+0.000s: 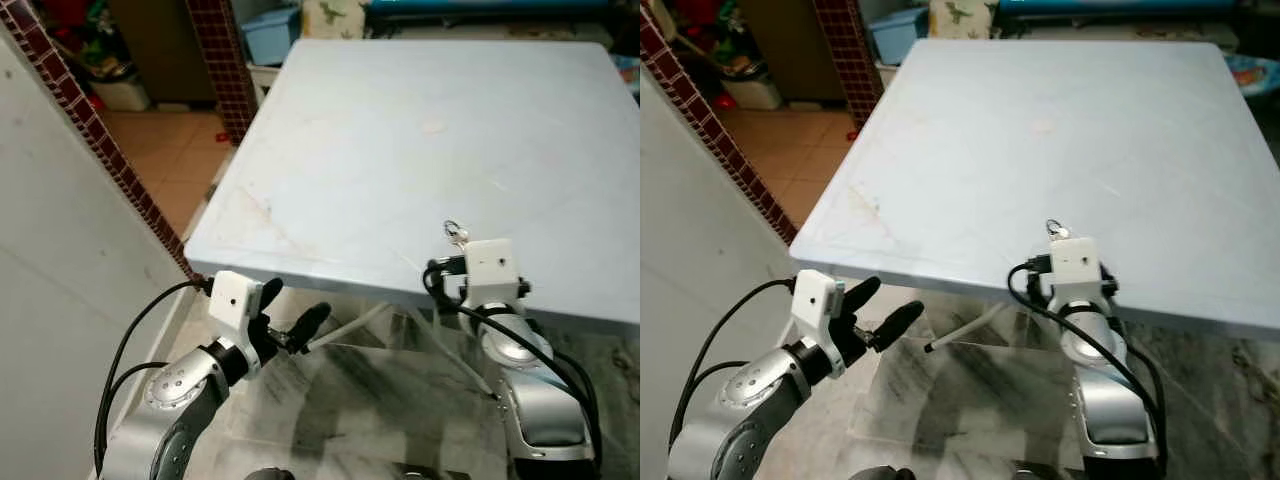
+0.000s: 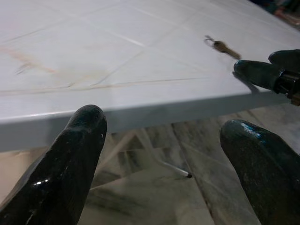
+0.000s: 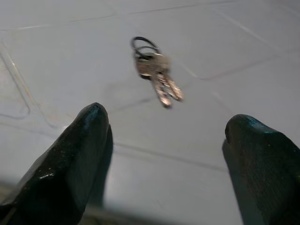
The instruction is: Hang keys on a hook
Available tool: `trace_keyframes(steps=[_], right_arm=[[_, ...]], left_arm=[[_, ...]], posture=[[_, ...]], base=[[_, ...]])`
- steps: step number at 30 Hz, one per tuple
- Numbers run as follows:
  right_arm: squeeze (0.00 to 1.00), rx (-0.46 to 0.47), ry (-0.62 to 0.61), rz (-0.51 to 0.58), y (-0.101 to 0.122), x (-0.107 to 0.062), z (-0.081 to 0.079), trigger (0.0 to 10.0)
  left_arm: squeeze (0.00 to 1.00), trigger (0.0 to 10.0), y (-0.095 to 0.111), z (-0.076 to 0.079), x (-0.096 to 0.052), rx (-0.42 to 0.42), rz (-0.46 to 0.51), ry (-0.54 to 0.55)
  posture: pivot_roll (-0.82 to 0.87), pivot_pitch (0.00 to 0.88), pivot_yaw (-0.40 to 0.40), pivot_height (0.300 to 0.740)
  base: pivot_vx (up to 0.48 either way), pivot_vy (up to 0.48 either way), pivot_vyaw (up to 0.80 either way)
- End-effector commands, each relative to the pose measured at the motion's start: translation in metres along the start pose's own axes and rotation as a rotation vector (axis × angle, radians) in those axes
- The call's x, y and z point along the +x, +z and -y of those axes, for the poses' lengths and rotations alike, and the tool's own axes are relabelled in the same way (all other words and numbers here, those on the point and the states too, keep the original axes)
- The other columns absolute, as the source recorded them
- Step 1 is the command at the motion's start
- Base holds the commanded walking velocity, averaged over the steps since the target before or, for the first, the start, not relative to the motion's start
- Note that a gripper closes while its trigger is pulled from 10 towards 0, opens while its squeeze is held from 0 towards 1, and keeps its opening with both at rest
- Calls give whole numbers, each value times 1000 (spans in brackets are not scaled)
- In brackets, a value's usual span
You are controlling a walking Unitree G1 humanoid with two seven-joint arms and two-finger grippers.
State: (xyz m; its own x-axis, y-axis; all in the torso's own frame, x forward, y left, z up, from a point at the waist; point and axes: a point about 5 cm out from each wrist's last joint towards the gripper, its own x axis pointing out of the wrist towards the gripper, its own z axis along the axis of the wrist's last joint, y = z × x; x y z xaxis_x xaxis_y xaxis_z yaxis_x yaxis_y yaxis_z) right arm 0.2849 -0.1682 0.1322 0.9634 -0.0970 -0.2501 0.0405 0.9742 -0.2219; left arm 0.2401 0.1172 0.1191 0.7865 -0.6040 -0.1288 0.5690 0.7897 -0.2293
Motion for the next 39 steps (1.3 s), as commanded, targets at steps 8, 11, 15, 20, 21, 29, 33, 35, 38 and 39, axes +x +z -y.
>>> trace_keyframes(steps=[8, 11, 15, 20, 21, 29, 33, 35, 38, 39], right_arm=[[0, -5, 5, -18, -3, 0, -4, 10000], [0, -7, 5, -19, -3, 0, -4, 10000], [0, -6, 4, -14, -2, 1, -4, 10000], [0, -8, 6, -11, -2, 1, -4, 10000], [0, -10, 6, -11, -2, 2, -4, 10000], [0, -8, 3, -16, -2, 2, -4, 10000], [0, -10, 4, -15, -2, 3, -4, 10000], [0, -10, 4, -15, -2, 3, -4, 10000], [0, -10, 11, -7, 0, 3, -5, 10000], [0, -10, 11, -7, 0, 3, -5, 10000]], left_arm=[[0, 10000, -1, 4, 1, -14, 0, -29], [0, 10000, -1, 5, 2, -8, -3, -33], [0, 10000, 0, 4, 2, -9, -1, -26], [0, 10000, 2, 5, 3, -18, 18, -41], [0, 10000, 3, 6, 3, -19, 28, -52], [0, 10000, 3, 8, 4, -20, 28, -69], [0, 10000, 3, 8, 5, -20, 28, -70], [0, 10000, 3, 8, 5, -20, 29, -70], [0, 10000, 3, 9, 4, -23, 29, -72], [0, 10000, 3, 9, 4, -23, 29, -73]], posture=[[3, 123, 75, 740], [0, 124, 74, 740], [0, 124, 75, 740], [-2, 125, 74, 740], [-3, 125, 74, 740], [-3, 123, 73, 740], [-2, 121, 71, 740], [-2, 121, 71, 740], [-3, 119, 69, 740], [-3, 119, 69, 740]], base=[[0, 0, -769], [0, 0, -752], [0, 0, -180], [0, 0, 0], [0, 0, 0], [32, 0, -228], [279, 0, -491], [296, 0, -469], [314, 0, 0], [319, 0, 0]])
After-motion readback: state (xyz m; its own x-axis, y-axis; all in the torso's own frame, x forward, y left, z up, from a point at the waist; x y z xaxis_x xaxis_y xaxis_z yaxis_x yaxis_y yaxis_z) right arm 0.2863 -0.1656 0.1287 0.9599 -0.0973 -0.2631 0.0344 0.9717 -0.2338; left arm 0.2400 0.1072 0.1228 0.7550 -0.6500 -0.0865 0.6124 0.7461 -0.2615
